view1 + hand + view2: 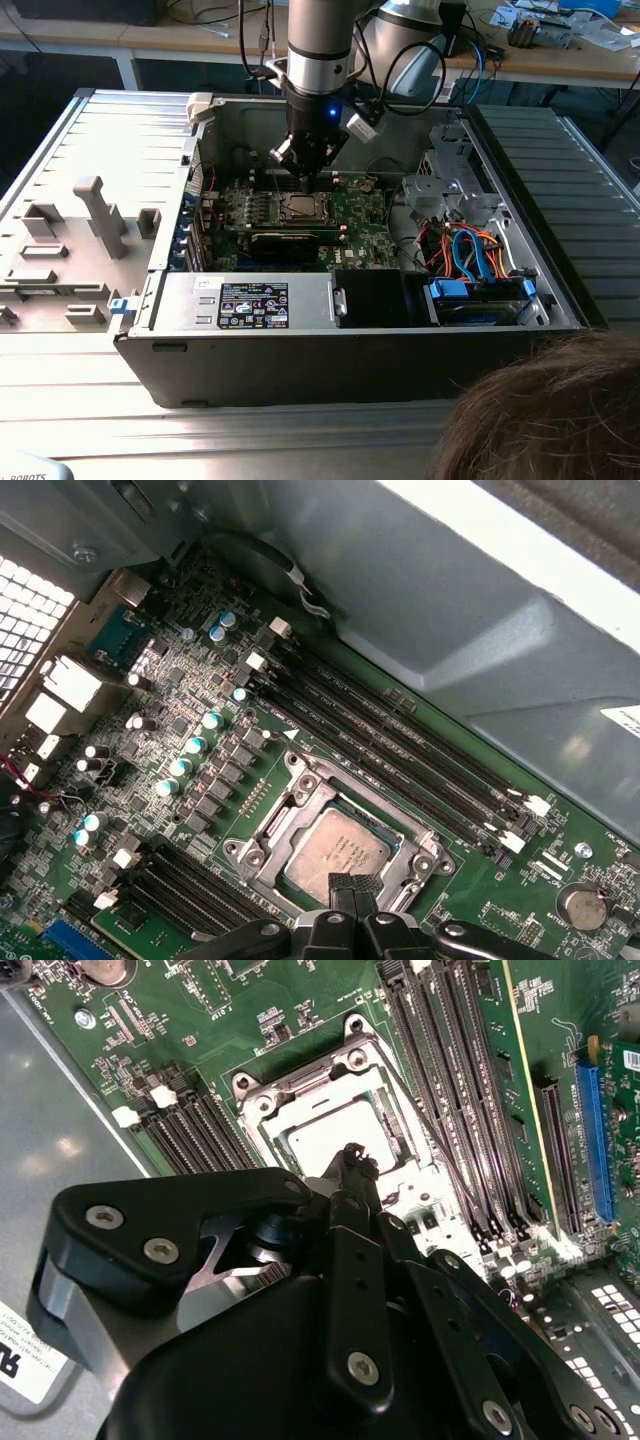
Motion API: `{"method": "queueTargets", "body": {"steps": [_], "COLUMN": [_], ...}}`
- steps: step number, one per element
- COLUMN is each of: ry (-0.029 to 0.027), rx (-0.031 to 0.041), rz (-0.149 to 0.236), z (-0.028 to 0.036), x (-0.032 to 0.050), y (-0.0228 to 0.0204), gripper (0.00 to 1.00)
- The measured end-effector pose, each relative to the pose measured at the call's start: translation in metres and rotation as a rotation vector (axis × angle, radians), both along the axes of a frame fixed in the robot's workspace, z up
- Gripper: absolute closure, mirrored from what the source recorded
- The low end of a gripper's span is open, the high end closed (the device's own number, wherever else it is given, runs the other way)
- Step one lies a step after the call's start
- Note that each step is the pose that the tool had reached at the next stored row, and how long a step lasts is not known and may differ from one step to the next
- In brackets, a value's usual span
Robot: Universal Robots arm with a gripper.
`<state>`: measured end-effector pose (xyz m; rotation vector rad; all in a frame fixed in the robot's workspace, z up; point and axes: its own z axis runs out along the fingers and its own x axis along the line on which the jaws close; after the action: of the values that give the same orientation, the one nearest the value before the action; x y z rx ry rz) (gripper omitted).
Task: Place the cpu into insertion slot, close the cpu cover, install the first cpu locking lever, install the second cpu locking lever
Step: 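Install the first cpu locking lever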
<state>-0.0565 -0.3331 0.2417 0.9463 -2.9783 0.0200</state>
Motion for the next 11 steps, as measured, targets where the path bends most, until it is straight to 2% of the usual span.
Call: {"method": "queueTargets", "body": {"steps": [11], "ry": [-0.0001], "rx": [0.0000], "rz": [0.015], "z": [0.0000], "x": [0.0000], "y": [0.0000], "gripper": [0.89]}}
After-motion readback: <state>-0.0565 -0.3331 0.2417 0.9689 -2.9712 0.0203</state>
